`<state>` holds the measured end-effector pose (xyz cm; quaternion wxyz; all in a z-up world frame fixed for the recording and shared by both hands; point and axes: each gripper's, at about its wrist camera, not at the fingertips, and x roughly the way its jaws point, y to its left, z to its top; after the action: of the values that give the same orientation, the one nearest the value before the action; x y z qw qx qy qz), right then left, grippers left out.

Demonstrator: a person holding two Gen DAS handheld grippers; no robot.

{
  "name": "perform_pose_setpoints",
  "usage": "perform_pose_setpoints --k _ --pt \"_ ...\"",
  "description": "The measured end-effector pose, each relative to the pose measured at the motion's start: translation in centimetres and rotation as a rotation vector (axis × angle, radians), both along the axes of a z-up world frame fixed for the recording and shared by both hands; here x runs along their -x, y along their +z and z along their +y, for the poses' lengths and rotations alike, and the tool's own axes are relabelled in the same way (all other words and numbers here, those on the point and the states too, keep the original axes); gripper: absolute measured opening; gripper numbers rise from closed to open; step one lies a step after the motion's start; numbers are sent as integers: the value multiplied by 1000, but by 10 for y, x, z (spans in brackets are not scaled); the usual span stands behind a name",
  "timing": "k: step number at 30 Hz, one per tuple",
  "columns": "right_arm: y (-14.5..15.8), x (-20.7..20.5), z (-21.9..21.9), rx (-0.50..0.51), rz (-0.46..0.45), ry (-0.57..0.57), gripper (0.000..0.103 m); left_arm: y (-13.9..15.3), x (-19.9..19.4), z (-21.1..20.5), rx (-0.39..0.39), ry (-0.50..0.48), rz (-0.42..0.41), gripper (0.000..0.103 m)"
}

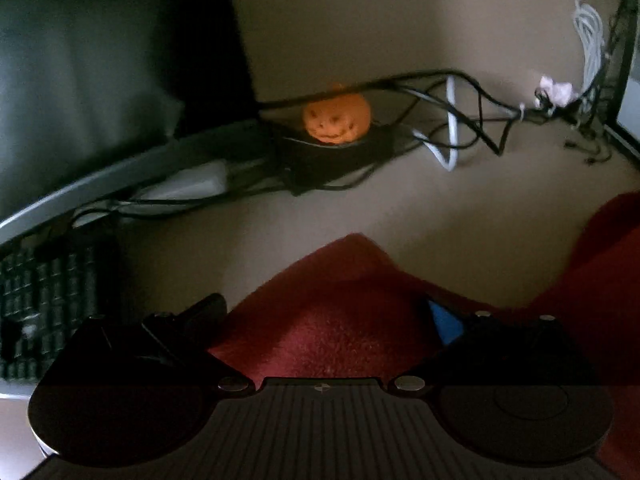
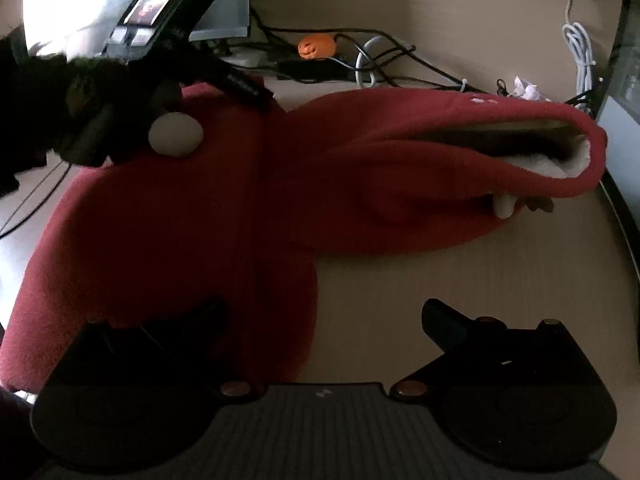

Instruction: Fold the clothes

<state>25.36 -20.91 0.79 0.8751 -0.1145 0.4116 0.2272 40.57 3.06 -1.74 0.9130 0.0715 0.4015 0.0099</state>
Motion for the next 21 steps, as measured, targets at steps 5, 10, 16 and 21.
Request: perform_pose_setpoints --k 5,10,16,21 --pt "-3 -2 22 -19 45 71 103 18 10 1 14 8 -7 103" --pt "-6 13 76 -98 114 266 103 65 62 13 125 -26 -82 103" --pt "26 26 69 -160 95 450 103 103 123 10 95 -136 -159 103" --pt "77 33 -26 -132 -48 383 103 101 159 -14 -4 -261 -169 103"
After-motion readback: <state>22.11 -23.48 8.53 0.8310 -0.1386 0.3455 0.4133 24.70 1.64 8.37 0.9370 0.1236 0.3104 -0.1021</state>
